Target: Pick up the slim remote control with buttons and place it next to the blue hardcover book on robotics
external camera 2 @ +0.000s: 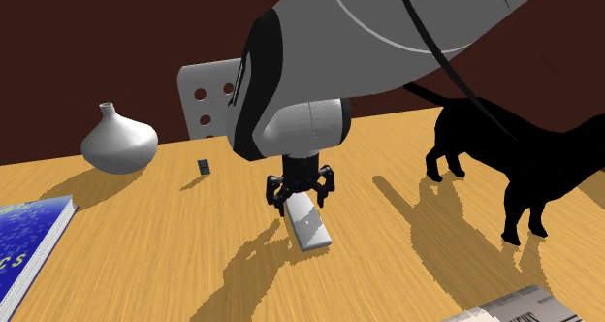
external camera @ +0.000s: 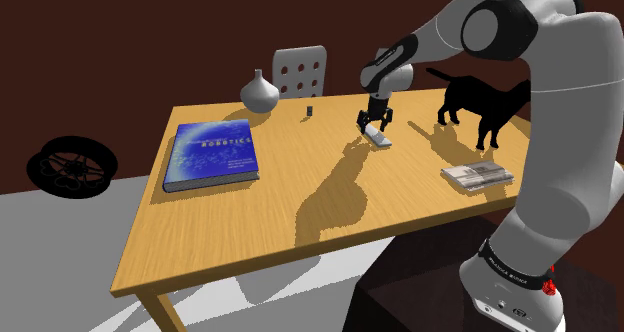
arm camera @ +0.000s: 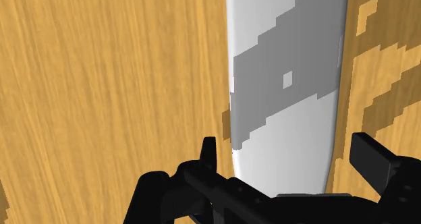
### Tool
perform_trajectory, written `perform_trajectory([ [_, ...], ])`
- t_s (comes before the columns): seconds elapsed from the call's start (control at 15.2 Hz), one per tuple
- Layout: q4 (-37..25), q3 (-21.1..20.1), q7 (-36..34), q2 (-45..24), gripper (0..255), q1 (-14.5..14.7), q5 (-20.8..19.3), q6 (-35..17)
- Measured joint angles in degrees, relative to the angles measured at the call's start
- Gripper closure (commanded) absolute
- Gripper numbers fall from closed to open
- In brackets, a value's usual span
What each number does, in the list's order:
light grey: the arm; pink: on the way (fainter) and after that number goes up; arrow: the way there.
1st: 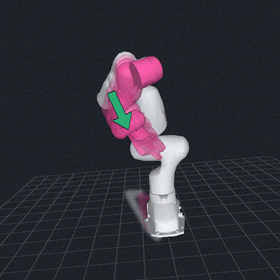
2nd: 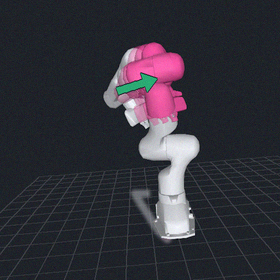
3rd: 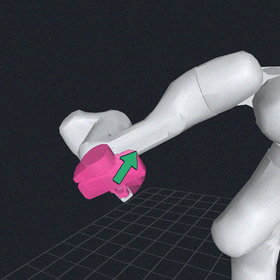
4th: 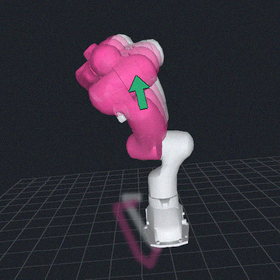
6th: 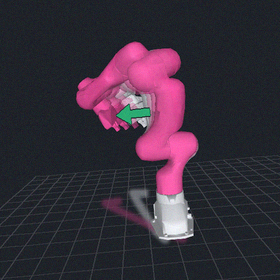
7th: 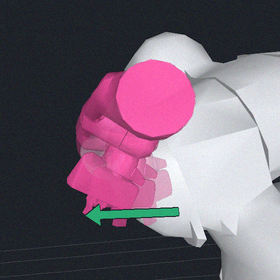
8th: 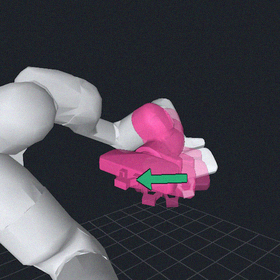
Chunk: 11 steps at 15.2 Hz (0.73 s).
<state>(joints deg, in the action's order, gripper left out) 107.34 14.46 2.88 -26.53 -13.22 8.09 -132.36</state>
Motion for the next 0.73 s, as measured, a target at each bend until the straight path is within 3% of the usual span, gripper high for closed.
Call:
perform_trajectory([
  [0.4, -0.05, -0.04, 0.07, -0.25, 0, -0.06, 0.09, -0.22],
  [0.46, -0.05, -0.04, 0.07, -0.25, 255, -0.06, 0.09, -0.22],
  [0.73, -0.06, -0.04, 0.07, -0.25, 255, -0.06, 0.09, -0.21],
])
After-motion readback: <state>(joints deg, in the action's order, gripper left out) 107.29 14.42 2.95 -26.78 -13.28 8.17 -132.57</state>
